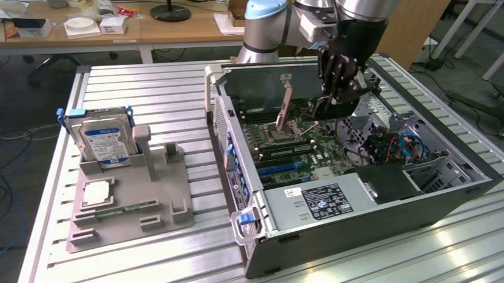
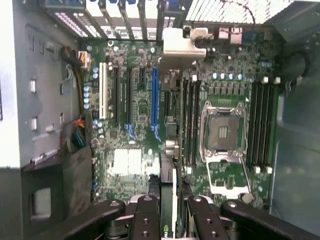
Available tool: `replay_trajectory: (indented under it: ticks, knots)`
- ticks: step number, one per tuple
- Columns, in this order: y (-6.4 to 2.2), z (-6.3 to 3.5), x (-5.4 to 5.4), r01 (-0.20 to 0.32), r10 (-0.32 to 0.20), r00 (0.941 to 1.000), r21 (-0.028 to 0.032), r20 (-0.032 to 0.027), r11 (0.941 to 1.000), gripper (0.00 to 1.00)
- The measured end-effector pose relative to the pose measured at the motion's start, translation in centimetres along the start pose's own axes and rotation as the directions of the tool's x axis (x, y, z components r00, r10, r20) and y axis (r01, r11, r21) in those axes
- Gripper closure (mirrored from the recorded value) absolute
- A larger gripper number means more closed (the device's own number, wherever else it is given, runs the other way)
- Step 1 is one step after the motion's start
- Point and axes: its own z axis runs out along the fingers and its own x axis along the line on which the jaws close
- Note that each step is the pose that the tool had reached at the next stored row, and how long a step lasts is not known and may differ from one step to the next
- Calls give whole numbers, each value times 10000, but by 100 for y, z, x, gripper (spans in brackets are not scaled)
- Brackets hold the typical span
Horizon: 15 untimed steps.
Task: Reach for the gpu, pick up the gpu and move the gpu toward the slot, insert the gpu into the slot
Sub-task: 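Insert the gpu into the slot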
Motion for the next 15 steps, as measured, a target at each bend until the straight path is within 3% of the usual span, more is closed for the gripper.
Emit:
replay_trajectory:
  ticks: [6,15]
  knots:
    - [66,80,-4,-307,307,9995,9,-12,9995,74]
    - [270,138,1,-320,320,9995,11,-13,9995,74]
